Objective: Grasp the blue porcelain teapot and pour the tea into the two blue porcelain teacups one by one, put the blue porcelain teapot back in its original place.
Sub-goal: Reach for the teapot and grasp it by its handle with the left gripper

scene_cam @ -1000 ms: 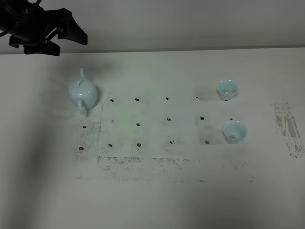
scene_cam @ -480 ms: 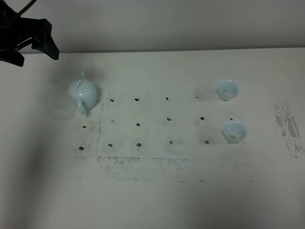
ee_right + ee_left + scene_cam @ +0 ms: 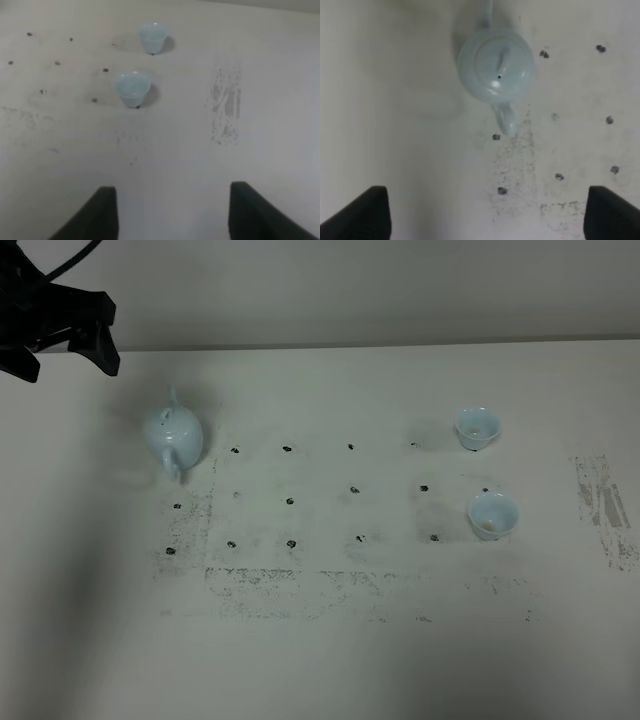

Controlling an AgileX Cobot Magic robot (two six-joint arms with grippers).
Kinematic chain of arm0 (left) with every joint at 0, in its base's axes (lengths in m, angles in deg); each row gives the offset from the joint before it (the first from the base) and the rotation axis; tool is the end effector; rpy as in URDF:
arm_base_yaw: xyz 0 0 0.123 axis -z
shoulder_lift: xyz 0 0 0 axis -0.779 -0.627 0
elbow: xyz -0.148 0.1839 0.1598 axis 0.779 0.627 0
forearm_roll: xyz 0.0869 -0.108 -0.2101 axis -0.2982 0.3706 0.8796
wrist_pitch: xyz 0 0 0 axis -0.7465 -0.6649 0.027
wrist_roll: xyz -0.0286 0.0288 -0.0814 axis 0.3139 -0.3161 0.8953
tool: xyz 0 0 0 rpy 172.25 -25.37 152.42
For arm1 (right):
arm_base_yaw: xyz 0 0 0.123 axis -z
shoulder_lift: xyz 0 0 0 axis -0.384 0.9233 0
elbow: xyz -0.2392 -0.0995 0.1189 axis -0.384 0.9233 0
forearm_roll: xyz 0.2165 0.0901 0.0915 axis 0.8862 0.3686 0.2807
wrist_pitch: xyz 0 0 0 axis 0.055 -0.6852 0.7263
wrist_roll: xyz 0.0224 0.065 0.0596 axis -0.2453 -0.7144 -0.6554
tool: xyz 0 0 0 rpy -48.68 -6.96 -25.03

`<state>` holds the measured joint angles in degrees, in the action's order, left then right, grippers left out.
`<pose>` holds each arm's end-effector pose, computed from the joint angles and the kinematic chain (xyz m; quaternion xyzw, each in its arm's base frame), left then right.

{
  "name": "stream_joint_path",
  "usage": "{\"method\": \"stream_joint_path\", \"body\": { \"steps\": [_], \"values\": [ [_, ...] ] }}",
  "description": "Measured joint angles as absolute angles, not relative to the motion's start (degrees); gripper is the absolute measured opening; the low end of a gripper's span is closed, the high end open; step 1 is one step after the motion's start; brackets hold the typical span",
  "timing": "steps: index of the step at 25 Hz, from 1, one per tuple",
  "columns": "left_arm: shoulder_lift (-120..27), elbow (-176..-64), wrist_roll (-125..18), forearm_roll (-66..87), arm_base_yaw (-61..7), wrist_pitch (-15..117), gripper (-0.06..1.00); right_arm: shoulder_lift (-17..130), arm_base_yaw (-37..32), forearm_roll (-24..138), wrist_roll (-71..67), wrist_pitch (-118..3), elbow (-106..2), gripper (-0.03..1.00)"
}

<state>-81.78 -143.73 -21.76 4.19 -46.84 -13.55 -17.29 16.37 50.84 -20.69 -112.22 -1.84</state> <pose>0.4071 -0.0418 0.3194 0.0456 0.9785 -0.0669 0.1896 -0.0114 0.0012 0.2794 -0.0812 0.8552 0.0222 0.5114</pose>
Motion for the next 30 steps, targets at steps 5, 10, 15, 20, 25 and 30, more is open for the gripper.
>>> {"method": "stream_joint_path", "body": {
  "steps": [5,10,15,20,25,30],
  "values": [
    [-81.8,-143.7,-19.3,0.9,-42.5,-13.5,0.74,-17.3,16.4,50.8,-20.7,-112.2,-1.8,0.47],
    [-81.8,-143.7,-19.0,0.8,-41.1,-13.5,0.74,-17.3,16.4,50.8,-20.7,-112.2,-1.8,0.47],
    [-81.8,-143.7,-19.0,-0.1,-41.1,-13.5,0.74,-17.3,16.4,50.8,-20.7,-112.2,-1.8,0.47],
    [-81.4,-142.4,-19.0,-0.5,-41.1,-13.5,0.74,-17.3,16.4,50.8,-20.7,-112.2,-1.8,0.47],
    [-80.3,-134.2,-19.7,-2.0,-41.1,-13.6,0.74,-17.3,16.4,50.8,-20.7,-112.2,-1.8,0.47],
    [-81.8,-131.7,-19.9,-2.6,-41.1,-13.4,0.74,-17.3,16.4,50.8,-20.7,-112.2,-1.8,0.47]
  ]
}}
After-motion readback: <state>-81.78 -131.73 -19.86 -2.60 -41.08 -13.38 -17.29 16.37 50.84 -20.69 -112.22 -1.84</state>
